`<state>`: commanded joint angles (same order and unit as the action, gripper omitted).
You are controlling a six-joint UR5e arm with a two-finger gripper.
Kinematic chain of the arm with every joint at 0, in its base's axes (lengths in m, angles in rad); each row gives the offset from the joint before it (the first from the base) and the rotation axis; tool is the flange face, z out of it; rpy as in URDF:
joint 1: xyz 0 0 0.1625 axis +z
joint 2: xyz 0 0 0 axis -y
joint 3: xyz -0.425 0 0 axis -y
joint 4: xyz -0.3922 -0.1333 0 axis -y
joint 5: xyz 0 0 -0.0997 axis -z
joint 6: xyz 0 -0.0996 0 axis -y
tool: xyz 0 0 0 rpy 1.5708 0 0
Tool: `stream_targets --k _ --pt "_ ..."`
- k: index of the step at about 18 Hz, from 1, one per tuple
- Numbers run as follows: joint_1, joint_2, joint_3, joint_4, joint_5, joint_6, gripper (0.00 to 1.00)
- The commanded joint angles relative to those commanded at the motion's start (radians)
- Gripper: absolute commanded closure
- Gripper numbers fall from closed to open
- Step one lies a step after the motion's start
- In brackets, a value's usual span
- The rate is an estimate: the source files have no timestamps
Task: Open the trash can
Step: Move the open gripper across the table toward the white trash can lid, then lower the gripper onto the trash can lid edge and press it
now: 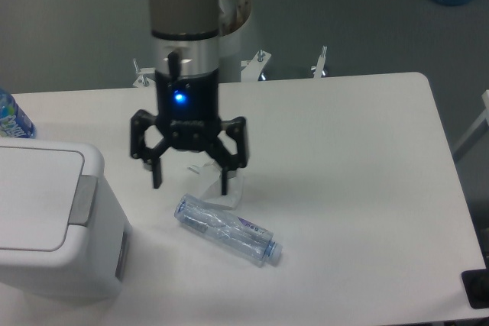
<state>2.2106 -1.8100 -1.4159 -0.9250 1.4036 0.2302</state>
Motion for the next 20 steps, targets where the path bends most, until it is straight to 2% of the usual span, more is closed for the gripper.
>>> stream_targets --k 6,20 --pt "-0.037 -0.023 0.003 0.0 -0.002 -0.118 0.0" --pt "-0.087 -0.034 -0.008 0.005 -0.002 -0.141 0.0"
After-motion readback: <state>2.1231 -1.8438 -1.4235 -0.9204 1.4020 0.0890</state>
